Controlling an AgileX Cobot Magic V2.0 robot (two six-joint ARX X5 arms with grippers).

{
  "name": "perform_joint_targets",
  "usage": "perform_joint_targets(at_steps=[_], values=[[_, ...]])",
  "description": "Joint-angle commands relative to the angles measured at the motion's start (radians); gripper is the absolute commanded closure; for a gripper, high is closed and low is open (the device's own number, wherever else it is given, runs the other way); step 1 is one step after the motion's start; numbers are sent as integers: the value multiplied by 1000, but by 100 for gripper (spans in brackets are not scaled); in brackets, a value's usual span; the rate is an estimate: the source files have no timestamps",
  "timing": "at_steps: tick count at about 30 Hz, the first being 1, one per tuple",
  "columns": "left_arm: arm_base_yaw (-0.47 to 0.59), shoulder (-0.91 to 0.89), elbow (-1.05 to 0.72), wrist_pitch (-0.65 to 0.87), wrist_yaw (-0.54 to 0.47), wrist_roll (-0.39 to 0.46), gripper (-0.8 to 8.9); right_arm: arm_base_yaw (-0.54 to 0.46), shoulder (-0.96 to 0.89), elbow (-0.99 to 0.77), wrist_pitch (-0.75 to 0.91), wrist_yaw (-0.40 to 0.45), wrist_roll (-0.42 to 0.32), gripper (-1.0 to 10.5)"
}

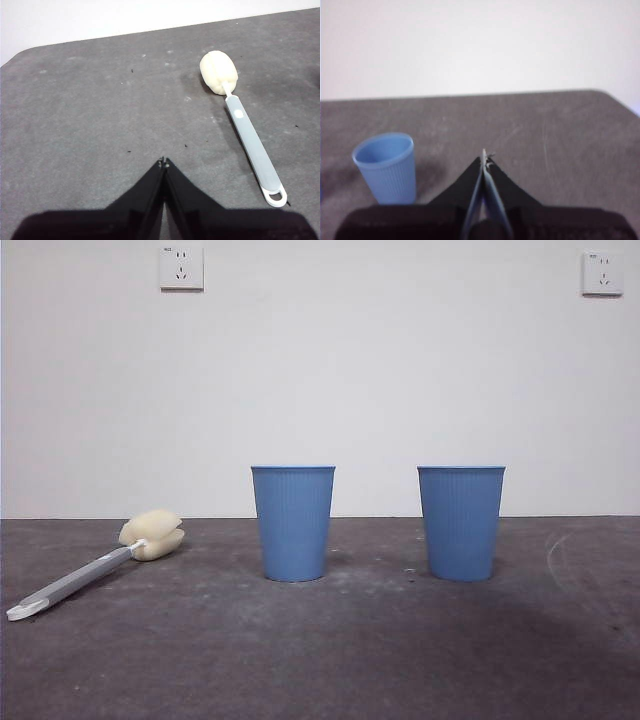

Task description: Pick up the cup brush,pick up the cup,insert the brush into the cup,clean the cup,put the cup brush back,put the cup back to the fixed position on the table

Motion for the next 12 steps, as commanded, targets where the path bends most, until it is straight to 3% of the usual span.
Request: perform_joint_targets(at_steps=[1, 12], values=[[2, 0, -5, 8, -2, -9, 817, -1, -37, -82, 35, -2, -3, 946], [2, 4, -5, 8, -2, -9, 817, -1, -85, -240, 50, -2, 24, 946]])
